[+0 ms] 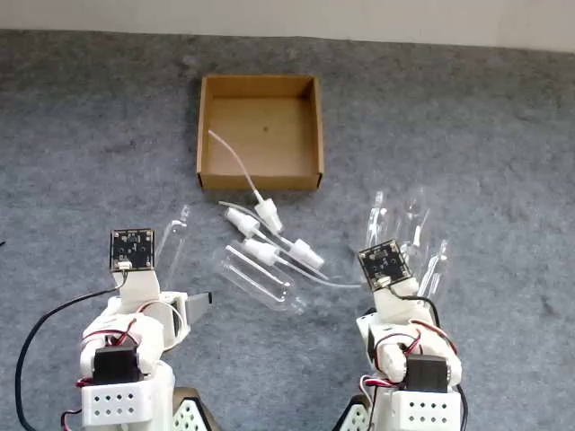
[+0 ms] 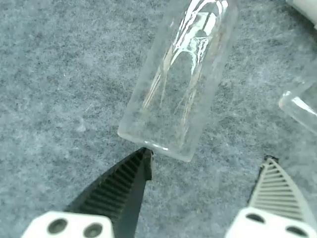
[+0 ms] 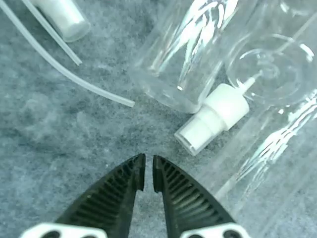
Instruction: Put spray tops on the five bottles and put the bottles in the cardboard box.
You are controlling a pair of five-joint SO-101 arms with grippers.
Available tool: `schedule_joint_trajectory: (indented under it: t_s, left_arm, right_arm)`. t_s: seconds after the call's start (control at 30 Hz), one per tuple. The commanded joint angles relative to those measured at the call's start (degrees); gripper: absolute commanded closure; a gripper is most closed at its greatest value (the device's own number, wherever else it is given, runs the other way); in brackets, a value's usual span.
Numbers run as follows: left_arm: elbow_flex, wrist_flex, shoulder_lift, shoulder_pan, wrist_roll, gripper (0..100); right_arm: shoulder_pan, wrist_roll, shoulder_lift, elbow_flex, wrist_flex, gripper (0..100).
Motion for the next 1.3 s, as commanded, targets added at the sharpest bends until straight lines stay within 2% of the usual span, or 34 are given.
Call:
schedule_joint_trajectory:
  t_s: [0.0,1.27]
  left_arm:
    - [1.1,0.18,-0.84,1.54,0.26,83]
    - [1.1,0.09,-0.75,3.3,0.09,83]
  right_arm:
    - [-0.22,-0.26,-1.01,6.11,0.31,98.2]
    - [-0.22,-0.26,-1.01,6.11,0.31,98.2]
